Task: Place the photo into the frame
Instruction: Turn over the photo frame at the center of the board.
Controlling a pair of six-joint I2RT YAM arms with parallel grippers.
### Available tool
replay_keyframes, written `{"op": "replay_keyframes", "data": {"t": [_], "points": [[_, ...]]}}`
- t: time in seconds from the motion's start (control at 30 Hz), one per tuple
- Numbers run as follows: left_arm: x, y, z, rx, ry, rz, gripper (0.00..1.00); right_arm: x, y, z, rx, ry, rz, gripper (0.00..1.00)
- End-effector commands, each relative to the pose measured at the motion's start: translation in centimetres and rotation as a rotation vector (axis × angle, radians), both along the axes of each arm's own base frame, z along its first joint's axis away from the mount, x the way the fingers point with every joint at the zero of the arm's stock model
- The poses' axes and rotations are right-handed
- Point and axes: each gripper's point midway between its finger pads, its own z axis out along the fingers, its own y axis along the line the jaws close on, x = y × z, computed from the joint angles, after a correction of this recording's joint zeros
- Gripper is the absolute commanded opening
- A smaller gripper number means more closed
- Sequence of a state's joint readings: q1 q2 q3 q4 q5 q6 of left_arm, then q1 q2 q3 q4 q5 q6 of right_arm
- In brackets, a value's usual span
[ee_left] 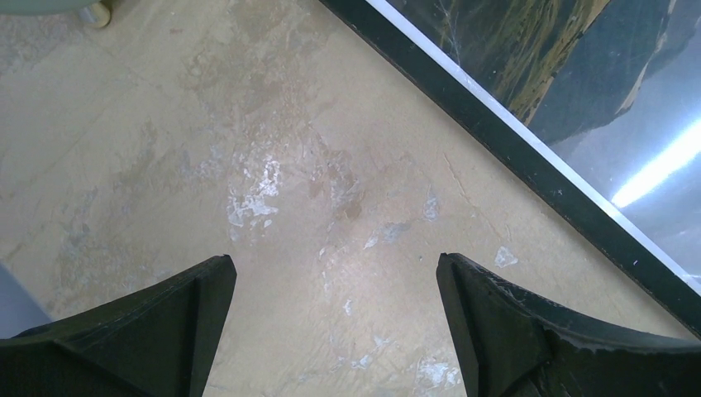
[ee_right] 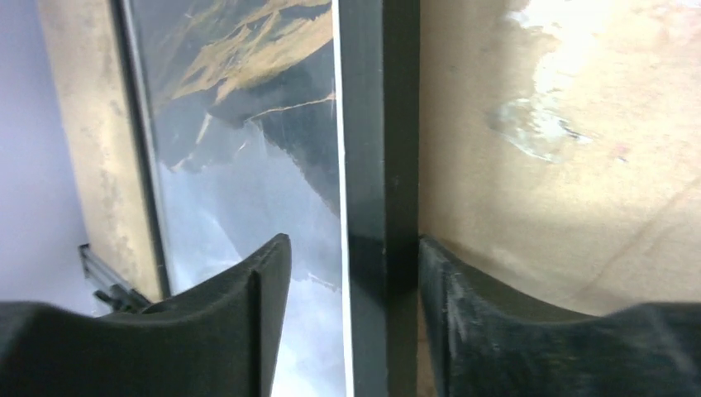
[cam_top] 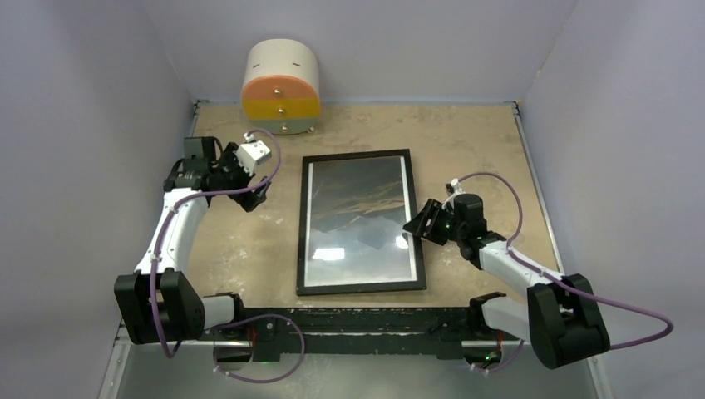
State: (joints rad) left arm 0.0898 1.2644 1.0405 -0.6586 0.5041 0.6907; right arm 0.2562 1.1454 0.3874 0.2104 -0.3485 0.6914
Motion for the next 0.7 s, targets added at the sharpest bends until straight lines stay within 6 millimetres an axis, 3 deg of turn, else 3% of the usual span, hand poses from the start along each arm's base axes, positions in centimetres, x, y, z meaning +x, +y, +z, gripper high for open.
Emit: {"op": "replay_keyframes", "data": {"t": [0.0,0.23,0.4,0.53,0.67], "points": [[0.2,0.0,0.5,-0.017,-0.021,0.009,1.0,0.6,-0.4,0.5,-0.018,-0.058,-0.011,0.64],[0.2,-0.2,0.3,-0.033,-0.009,0.01,1.0,0.7,-0.7,1.1,-0.03,-0.07,-0.028,0.74],[0.7,0.0,-0.8,-0.052,-0.008,0.065,1.0,1.2,-2.3,1.6,-0.105,-0.073,-0.098,0.98],[1.8,0.2,-2.9,-0.089,-0.012,0.131,1.0,3.2,-5.7,3.7,-0.224,-0.155,-0.271,0.99],[4.0,0.9,-5.9,-0.121,-0.066,0.236,1.0,5.9,-12.7,6.4,-0.429,-0.264,-0.634,0.99]]}}
